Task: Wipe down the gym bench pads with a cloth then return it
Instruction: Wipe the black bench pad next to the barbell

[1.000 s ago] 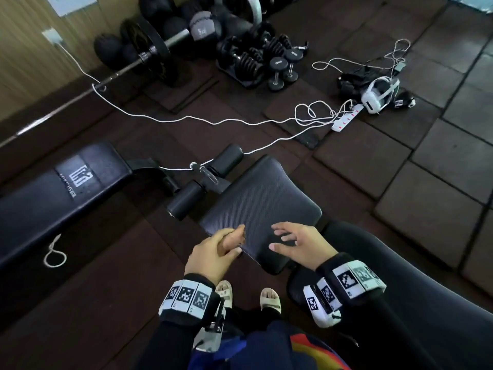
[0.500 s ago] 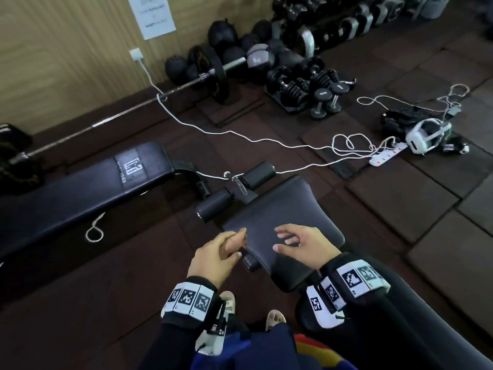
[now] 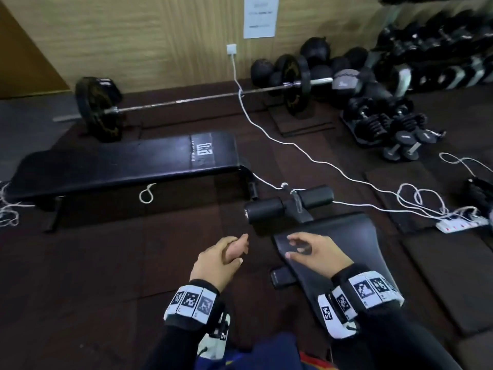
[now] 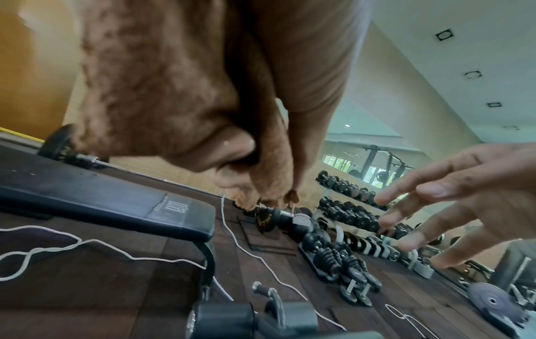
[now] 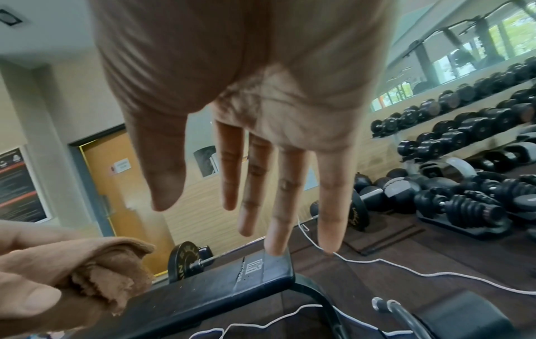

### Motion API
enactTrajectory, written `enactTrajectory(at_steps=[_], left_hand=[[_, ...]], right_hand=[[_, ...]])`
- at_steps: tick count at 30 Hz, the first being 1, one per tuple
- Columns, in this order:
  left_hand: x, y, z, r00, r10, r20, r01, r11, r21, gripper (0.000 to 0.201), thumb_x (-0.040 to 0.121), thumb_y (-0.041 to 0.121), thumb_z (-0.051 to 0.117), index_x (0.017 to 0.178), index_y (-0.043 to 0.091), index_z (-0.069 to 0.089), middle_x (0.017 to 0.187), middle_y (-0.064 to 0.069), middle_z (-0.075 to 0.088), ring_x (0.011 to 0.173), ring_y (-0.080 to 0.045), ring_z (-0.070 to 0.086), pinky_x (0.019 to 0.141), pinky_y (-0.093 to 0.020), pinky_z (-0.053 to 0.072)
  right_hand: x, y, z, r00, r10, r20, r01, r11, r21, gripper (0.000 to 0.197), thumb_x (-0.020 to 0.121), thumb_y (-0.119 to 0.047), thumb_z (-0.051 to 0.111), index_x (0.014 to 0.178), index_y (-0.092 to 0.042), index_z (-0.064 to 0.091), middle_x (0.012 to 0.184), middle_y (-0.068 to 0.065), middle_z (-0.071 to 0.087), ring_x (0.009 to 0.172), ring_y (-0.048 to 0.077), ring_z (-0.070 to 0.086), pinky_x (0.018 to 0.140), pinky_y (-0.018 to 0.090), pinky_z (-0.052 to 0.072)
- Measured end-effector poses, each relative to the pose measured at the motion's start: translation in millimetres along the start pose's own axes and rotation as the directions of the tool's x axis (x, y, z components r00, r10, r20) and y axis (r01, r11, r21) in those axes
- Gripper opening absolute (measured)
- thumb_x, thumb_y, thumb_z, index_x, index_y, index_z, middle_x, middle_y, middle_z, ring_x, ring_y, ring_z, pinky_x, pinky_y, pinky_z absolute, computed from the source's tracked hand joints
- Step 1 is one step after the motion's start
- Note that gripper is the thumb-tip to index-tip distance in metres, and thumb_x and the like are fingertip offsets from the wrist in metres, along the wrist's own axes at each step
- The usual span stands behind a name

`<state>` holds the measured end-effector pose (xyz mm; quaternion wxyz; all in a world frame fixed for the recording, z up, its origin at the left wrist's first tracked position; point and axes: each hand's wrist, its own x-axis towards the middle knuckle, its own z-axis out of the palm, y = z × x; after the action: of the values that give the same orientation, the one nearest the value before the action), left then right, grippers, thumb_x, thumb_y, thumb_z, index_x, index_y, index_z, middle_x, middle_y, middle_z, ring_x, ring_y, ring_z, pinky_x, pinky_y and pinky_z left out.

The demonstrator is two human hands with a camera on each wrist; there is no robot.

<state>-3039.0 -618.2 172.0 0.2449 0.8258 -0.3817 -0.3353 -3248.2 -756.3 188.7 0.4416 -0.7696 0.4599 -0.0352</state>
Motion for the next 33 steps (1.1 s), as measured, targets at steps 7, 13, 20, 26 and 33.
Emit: enactTrajectory(at_steps=[7, 13, 20, 26, 33], left_hand=[[44.1, -67.9, -101.3, 0.996, -0.078, -0.033, 0.079, 0.995, 0.055, 0.047, 0.077, 0.037, 0.066, 0.121, 0.046, 0.052, 0.109, 0.008, 0.064, 0.102, -0.016, 0.059, 0.087, -0.031, 0.048], [76.1, -113.9, -167.3, 0.996, -0.058, -0.065, 0.062, 0.996, 0.065, 0.048, 0.080, 0.036, 0.064, 0.125, 0.044, 0.049, 0.111, 0.007, 0.063, 0.102, -0.015, 0.059, 0.084, -0.028, 0.047], [122.6, -132.7, -191.3, 0.997, -0.056, -0.056, 0.054, 0.998, -0.027, 0.050, 0.081, 0.028, 0.065, 0.128, 0.037, 0.049, 0.115, 0.003, 0.062, 0.106, -0.018, 0.058, 0.092, -0.033, 0.046], [186.5, -116.8, -187.4, 0.999, -0.031, 0.032, 0.033, 0.997, -0.076, 0.056, 0.083, 0.018, 0.061, 0.135, 0.024, 0.038, 0.129, 0.000, 0.055, 0.117, -0.020, 0.052, 0.095, -0.024, 0.037], [277.7, -77.1, -187.2, 0.992, 0.038, 0.122, -0.022, 0.992, -0.124, 0.060, 0.082, 0.014, 0.063, 0.136, 0.016, 0.036, 0.131, -0.002, 0.053, 0.118, -0.019, 0.051, 0.085, -0.009, 0.030]], right_hand=[[74.0, -81.3, 70.0, 0.994, -0.014, 0.110, 0.021, 0.997, -0.069, 0.040, 0.077, -0.026, 0.076, 0.114, -0.020, 0.064, 0.096, -0.008, 0.064, 0.079, 0.007, 0.058, 0.083, 0.017, 0.046], [124.3, -141.9, 129.8, 0.990, -0.016, 0.143, 0.022, 0.999, -0.044, 0.035, 0.079, -0.025, 0.074, 0.112, -0.022, 0.064, 0.094, -0.010, 0.061, 0.079, 0.004, 0.055, 0.072, 0.004, 0.041], [168.4, -171.6, 150.4, 0.987, -0.006, 0.162, 0.014, 0.999, -0.051, 0.031, 0.080, -0.023, 0.072, 0.110, -0.021, 0.066, 0.093, -0.010, 0.062, 0.074, -0.002, 0.054, 0.071, 0.001, 0.040], [230.3, -174.6, 140.1, 0.990, 0.035, 0.136, -0.033, 0.999, -0.013, 0.022, 0.086, -0.028, 0.065, 0.106, -0.021, 0.068, 0.085, -0.013, 0.065, 0.071, -0.008, 0.056, 0.068, -0.002, 0.036], [335.3, -195.1, 135.1, 0.953, 0.148, 0.264, -0.161, 0.986, 0.031, 0.042, 0.095, -0.048, 0.038, 0.092, -0.021, 0.070, 0.091, -0.004, 0.072, 0.092, 0.012, 0.065, 0.091, 0.027, 0.046]])
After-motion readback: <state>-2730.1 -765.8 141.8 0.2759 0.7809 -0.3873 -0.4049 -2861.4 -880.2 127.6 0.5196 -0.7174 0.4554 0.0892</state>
